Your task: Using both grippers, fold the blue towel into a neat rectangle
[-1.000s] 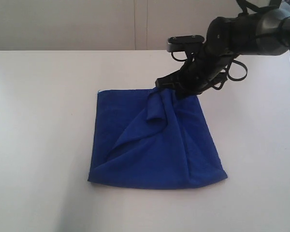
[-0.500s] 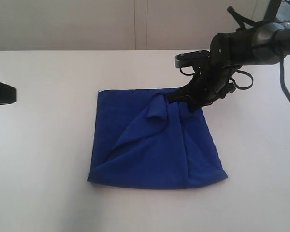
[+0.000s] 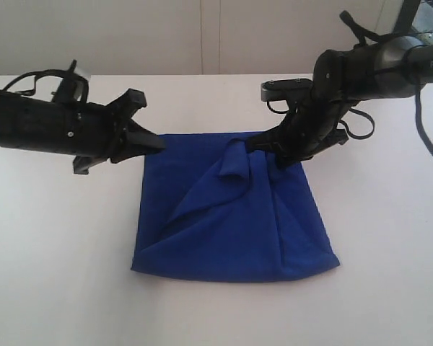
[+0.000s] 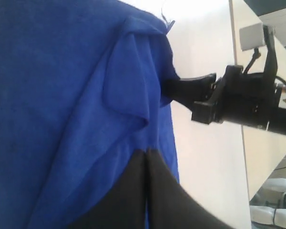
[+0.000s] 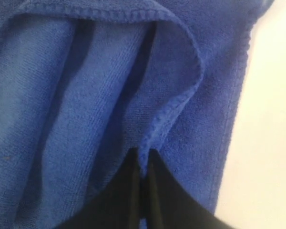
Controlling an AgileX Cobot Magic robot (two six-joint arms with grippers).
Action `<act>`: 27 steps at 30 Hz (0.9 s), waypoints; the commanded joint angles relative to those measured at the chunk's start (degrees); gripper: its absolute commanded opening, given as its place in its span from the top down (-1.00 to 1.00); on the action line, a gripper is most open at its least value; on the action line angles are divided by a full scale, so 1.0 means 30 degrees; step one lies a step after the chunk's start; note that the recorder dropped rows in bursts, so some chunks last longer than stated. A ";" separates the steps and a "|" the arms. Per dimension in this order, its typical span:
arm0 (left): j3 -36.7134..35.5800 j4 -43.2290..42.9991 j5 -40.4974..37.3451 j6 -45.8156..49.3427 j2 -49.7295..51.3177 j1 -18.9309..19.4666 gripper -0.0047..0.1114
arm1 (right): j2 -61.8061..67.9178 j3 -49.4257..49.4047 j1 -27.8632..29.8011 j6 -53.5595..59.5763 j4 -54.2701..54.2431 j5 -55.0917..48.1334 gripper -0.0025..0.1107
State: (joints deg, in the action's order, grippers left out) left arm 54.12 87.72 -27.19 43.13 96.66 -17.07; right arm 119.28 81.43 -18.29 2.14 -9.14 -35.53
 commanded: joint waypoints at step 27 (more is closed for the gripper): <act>0.4677 0.3742 -0.1267 -0.0748 0.7582 -0.2190 -0.04 | -0.0070 -0.0078 0.0213 0.0015 -0.0526 0.0432 0.96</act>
State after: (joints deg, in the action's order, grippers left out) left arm 67.83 97.01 -30.22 40.78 119.32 -23.32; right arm 119.28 81.43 -18.29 2.14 -10.61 -34.95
